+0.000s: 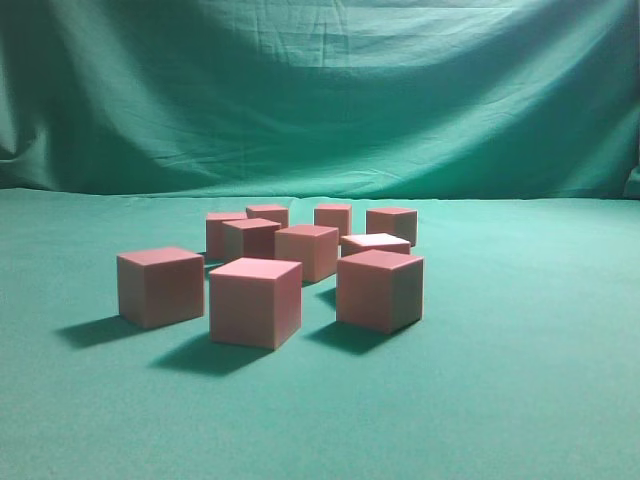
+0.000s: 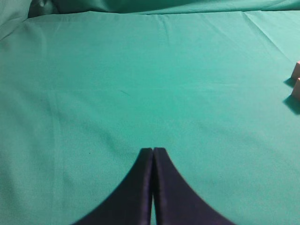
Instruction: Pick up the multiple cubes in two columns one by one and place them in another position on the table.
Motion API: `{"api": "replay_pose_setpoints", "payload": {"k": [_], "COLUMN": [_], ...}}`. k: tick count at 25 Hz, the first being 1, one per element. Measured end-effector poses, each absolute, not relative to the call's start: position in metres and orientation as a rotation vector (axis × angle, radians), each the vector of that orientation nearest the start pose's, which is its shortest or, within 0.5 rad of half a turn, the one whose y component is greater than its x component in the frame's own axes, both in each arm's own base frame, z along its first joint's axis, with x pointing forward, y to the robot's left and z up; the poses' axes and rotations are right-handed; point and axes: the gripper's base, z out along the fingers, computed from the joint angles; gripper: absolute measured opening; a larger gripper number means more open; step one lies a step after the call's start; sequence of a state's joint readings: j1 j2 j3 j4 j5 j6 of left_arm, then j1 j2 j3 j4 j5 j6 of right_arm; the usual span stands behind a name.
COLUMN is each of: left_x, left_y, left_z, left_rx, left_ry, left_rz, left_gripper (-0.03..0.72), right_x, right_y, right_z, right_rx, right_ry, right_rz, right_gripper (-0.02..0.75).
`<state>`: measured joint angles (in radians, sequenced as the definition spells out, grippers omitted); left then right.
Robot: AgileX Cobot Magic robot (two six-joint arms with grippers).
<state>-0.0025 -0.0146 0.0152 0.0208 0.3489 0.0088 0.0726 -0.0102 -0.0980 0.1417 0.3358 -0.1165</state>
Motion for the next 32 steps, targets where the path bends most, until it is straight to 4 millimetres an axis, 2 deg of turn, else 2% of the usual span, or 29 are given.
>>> {"api": "replay_pose_setpoints", "payload": {"k": [6,17,32], "left_x": [0.053,0.053,0.053], "left_y": [0.001,0.001,0.001], "left_z": [0.177,0.177,0.177], "left_rx": [0.023,0.023,0.023], "left_ry": [1.833,1.833,1.833], "left_rz": [0.025,0.025,0.025], "left_gripper": [0.000,0.000,0.000], "right_x": [0.054,0.052,0.051], "right_y": [0.008,0.009,0.009], "right_z": [0.180,0.171,0.170], "right_rx": [-0.066,-0.090,-0.127], "right_ry": [1.777,1.875,1.886], "right_rz": [0.108,0.112,0.088], "right_gripper": [0.000,0.000,0.000]}}
